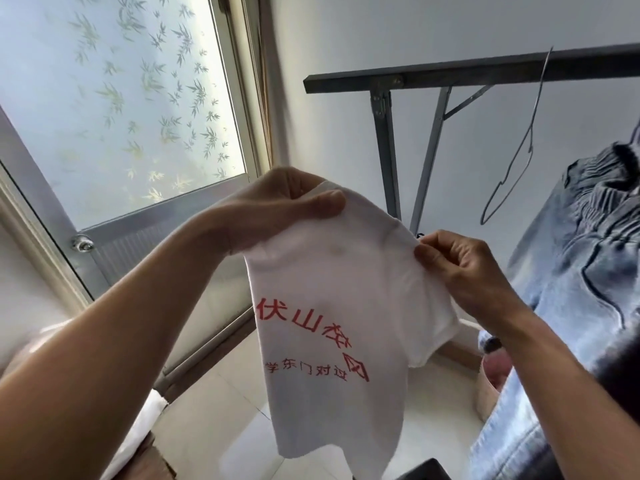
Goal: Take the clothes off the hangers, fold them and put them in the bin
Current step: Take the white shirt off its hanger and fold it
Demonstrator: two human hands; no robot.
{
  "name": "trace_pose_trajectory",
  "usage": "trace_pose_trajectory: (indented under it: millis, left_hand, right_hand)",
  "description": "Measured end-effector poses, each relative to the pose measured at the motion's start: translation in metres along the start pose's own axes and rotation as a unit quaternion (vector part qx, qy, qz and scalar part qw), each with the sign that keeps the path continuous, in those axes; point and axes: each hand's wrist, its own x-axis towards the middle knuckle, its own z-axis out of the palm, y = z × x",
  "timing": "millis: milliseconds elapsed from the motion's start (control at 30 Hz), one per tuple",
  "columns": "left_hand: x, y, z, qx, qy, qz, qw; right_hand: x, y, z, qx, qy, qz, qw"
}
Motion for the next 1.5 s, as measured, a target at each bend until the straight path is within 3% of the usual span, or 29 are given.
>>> trace_pose_trajectory:
  millis: [67, 133, 200, 300, 367, 433, 567, 667, 733, 800, 933, 1000, 1233, 1367, 1500]
  left_hand:
    - [0.004, 0.003, 0.004, -0.001, 0.000, 0.010, 1.000]
    - [0.008, 0.004, 0.007, -0.002, -0.001, 0.015, 1.000]
    - [0.009, 0.005, 0.009, 0.007, -0.004, 0.019, 1.000]
    - [0.013, 0.004, 0.010, 0.031, 0.005, 0.024, 0.999]
    - [0.016, 0.003, 0.011, 0.041, 0.012, 0.022, 0.999]
    - [0.018, 0.001, 0.011, 0.051, 0.017, 0.011, 0.999]
    - [0.021, 0.002, 0.006, 0.069, 0.040, -0.037, 0.996]
    - [0.017, -0.016, 0.004, -0.060, 0.115, -0.064, 0.990]
    - [0.008, -0.040, 0.014, -0.266, 0.160, -0.097, 0.946]
    - [-0.009, -0.070, 0.039, -0.411, 0.134, -0.135, 0.891]
    - [-0.040, -0.107, 0.088, -0.487, 0.032, -0.172, 0.856]
    - [-0.045, -0.110, 0.094, -0.461, 0.049, -0.146, 0.874]
    - [-0.045, -0.089, 0.107, -0.350, 0.223, -0.052, 0.909]
    - [-0.045, -0.085, 0.110, -0.279, 0.310, -0.081, 0.905]
    - [-0.049, -0.081, 0.103, -0.179, 0.287, -0.115, 0.934]
  right_hand:
    - [0.004, 0.004, 0.009, -0.038, 0.008, 0.009, 0.999]
    - [0.001, 0.005, 0.022, -0.095, 0.069, -0.008, 0.993]
    - [-0.010, -0.001, 0.033, -0.053, 0.092, -0.040, 0.994]
    - [-0.033, -0.012, 0.046, 0.110, -0.080, -0.028, 0.990]
    - [-0.043, -0.016, 0.053, 0.150, -0.176, 0.015, 0.973]
    - [-0.049, -0.017, 0.058, 0.125, -0.195, 0.035, 0.972]
    - [-0.053, -0.020, 0.059, 0.121, -0.134, 0.070, 0.981]
    - [-0.051, -0.026, 0.054, 0.139, -0.128, 0.076, 0.979]
    - [-0.047, -0.030, 0.049, 0.144, -0.115, 0.078, 0.980]
    - [-0.043, -0.033, 0.045, 0.146, -0.100, 0.080, 0.981]
    - [-0.038, -0.031, 0.038, 0.130, -0.079, 0.109, 0.982]
    - [-0.037, -0.030, 0.037, 0.118, -0.067, 0.123, 0.983]
    - [-0.031, -0.016, 0.040, 0.117, -0.022, 0.181, 0.976]
    - [-0.037, -0.005, 0.036, 0.159, -0.079, 0.162, 0.971]
    - [-0.037, -0.006, 0.035, 0.046, -0.075, 0.110, 0.990]
